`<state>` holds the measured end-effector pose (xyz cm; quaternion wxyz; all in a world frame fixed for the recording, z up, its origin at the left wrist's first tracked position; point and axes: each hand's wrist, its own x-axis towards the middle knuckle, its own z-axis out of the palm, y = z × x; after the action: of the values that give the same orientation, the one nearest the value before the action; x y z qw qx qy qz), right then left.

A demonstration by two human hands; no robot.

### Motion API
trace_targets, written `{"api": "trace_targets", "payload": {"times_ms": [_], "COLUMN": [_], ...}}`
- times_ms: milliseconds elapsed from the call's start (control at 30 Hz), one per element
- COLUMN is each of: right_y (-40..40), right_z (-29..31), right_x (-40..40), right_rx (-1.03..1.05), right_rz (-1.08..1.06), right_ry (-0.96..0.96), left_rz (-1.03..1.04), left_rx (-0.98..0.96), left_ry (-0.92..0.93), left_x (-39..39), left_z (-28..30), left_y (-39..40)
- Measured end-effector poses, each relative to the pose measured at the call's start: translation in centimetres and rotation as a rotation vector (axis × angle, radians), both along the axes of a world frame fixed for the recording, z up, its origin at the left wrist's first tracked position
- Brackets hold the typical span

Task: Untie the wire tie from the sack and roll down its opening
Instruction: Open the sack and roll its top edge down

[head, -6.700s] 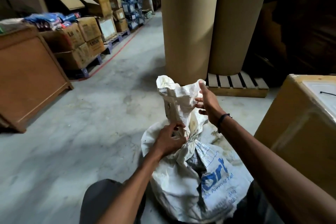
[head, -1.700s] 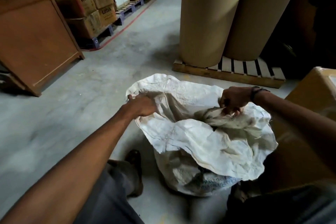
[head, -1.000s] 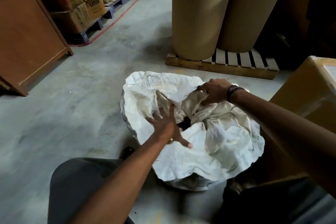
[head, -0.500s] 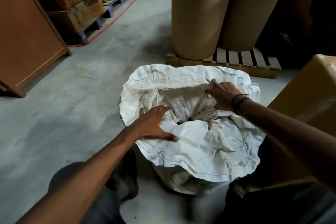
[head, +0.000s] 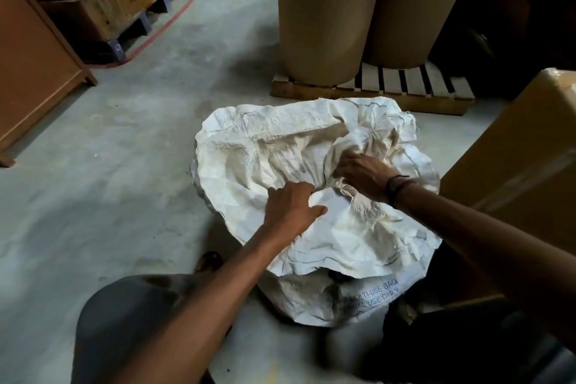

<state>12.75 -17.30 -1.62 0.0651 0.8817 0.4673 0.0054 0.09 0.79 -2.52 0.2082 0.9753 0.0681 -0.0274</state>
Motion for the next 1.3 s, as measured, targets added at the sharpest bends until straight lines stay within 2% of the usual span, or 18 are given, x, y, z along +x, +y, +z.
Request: {"api": "trace_targets", "payload": {"times_ms": [100,300,400,500,600,700,833,933,1033,1100,1167,1233,1300], "right_y": [-0.7,-2.4,-3.1,-4.7,-6.8,-7.3,-6.6,-6.4,-5.3,-4.4,-3.9,-3.9,-4.6], "right_z": [1.4,4.0,5.0,5.9,6.4,5.9,4.7,3.3,2.3,1.5,0.3,-1.5,-2.6], "right_x": [1.0,1.8,2.2,2.9,3.0,2.5,1.0,-0.4,-2.7,-4.3,-5.6,-6.1,-6.1], "right_rx": [0.025,0.069,0.125,0.142,0.159,0.17,0.166,0.108,0.074,0.076,-0.064,-0.293,-0.421], "right_rz": [-0.082,-0.122,-0.199,-0.323,-0.399,-0.406,-0.26,-0.234,-0.207,-0.106,-0.014,0.051,0.057], "right_ry": [0.086,0.281,0.298,0.26,0.246,0.238,0.092,0.005,0.038,0.167,0.265,0.226,0.178], "left_rz": [-0.035,-0.22,-0.311,-0.468,-0.528,-0.471,-0.394,-0.264,-0.166,-0.113,-0.059,-0.052,-0.073], "left_rx": [-0.106,-0.283,-0.341,-0.305,-0.285,-0.251,-0.228,-0.344,-0.406,-0.275,-0.13,-0.026,0.076], "left_ry": [-0.042,0.04,0.039,0.036,0.094,0.158,0.216,0.155,0.061,-0.041,-0.08,0.047,0.225], "left_x": [0.1,-3.9,-6.7,-9.4,-11.6,-12.2,-10.7,-7.8,-5.5,-4.3,-3.3,-2.3,-1.4], "left_z": [0.5,2.5,2.2,2.0,1.8,2.1,3.4,2.8,1.5,1.0,0.7,0.2,-0.3], "left_y": [0.1,3.0,4.5,5.8,7.2,8.0,6.4,3.7,1.6,0.9,0.7,1.1,2.0]}}
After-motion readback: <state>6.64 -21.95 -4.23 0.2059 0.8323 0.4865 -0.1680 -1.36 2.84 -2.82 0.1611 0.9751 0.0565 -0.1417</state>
